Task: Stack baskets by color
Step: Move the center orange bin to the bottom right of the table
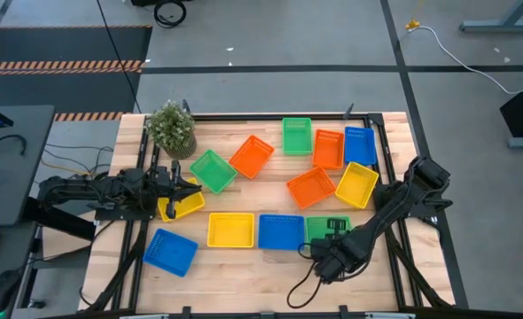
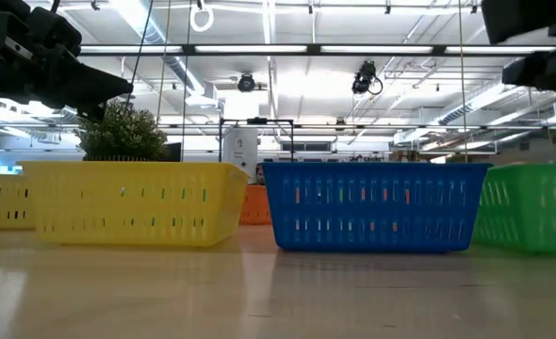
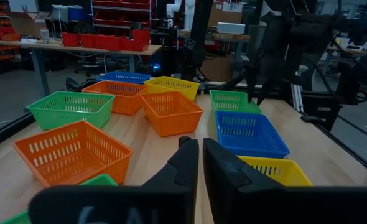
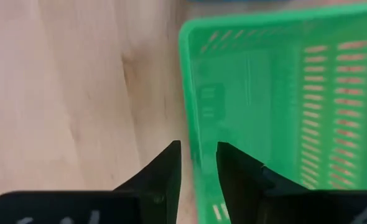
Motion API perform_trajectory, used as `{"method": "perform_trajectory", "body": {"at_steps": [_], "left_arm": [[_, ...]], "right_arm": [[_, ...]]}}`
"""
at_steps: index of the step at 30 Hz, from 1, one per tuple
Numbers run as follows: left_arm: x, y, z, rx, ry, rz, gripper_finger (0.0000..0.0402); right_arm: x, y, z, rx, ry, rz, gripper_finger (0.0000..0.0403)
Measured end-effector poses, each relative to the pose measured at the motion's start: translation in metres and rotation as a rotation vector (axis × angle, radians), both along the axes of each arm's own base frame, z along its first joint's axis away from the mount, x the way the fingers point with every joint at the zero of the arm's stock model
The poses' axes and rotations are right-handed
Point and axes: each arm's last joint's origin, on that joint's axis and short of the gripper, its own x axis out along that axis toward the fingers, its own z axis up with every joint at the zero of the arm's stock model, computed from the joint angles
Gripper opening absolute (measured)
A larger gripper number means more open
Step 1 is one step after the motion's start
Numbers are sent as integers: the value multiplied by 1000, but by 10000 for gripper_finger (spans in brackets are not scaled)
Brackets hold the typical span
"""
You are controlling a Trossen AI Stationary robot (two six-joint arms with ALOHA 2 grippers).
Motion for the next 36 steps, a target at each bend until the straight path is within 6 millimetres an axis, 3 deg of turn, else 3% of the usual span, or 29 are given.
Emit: {"method": "perform_trajectory", "body": {"at_steps": [6, 11, 16, 20, 24, 28, 36], "left_arm": [[0, 0, 0, 0, 0, 0, 26], [0, 0, 0, 0, 0, 0, 33], [0, 0, 0, 0, 0, 0, 36], [0, 0, 0, 0, 0, 0, 31], [0, 0, 0, 0, 0, 0, 28], [0, 0, 0, 0, 0, 0, 34], [0, 0, 0, 0, -2, 0, 36]], "right_arm": [[-13, -10, 41, -46, -198, 5, 108], [-38, -36, 70, -102, -369, -66, 108], [-64, -71, 53, -103, -420, -210, 108], [-70, -92, 29, -65, -469, -299, 108], [-56, -108, 12, 19, -487, -280, 108], [-37, -121, 10, 26, -539, -210, 108], [-17, -149, 7, -2, -398, -15, 108]]}}
